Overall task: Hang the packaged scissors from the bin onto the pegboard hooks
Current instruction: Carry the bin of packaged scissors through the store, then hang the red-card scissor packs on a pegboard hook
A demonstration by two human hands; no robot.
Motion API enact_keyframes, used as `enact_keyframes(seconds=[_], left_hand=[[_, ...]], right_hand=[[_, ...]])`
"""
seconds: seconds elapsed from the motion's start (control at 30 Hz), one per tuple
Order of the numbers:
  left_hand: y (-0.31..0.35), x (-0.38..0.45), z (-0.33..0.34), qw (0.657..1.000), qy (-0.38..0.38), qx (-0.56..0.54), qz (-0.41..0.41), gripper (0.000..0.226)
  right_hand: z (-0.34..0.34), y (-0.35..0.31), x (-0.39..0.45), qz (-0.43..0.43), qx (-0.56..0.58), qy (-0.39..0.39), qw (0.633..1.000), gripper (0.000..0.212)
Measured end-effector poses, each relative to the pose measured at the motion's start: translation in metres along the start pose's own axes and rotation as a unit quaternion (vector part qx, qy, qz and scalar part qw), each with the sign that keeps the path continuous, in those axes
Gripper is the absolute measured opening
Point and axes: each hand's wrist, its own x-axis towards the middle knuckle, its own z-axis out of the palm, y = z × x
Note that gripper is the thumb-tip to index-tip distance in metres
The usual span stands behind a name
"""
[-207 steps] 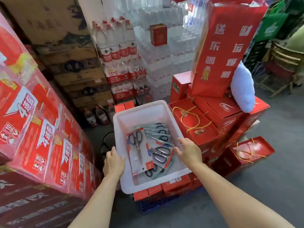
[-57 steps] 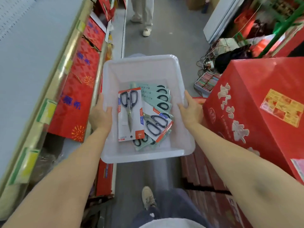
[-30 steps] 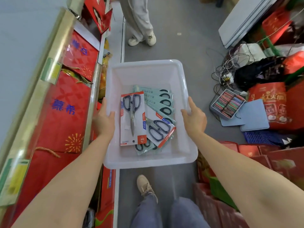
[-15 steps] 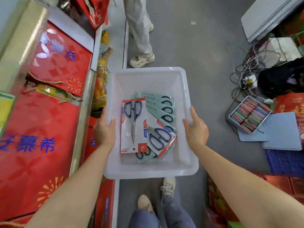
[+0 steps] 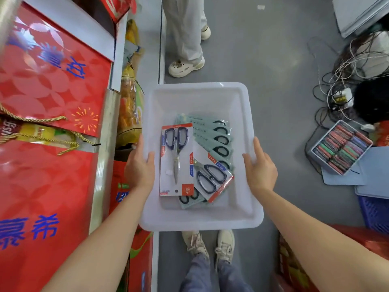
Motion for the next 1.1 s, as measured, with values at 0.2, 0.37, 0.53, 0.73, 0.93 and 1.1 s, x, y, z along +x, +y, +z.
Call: enact_keyframes(seconds=[0.2,0.37,0.53,0.73,0.93,1.1], left_hand=[[0.030,0.022,0.004,0.868,-0.055,0.257,0.422,0.086],[0.069,0.047,0.029,0.581,-0.286,0.415,0.639,0.072],[0.063,0.066,0.034,0.543,-0.236,0.414,0.692,0.040],[0.046,0.072,0.037,0.525,-0.253,0.391,0.712,0.071],[0.061,0.071,0.041,0.496,-0.197,0.378,0.756,0.029],[0.074,0.087,0.011,0.488,-0.267,0.365,0.746,0.021]], right_hand=[[0.007,-0.009,0.007,-0.118,-0.135,0.086,0.980,0.059],[0.035,-0.026,0.007,-0.309,-0.143,0.093,0.936,0.056],[0.060,-0.034,-0.003,-0.323,-0.117,0.025,0.939,0.056],[0.073,-0.034,-0.004,-0.264,-0.099,-0.051,0.958,0.057],[0.084,-0.044,-0.002,-0.200,-0.136,-0.137,0.961,0.054],[0.086,-0.058,0.004,-0.114,-0.112,-0.175,0.972,0.045]])
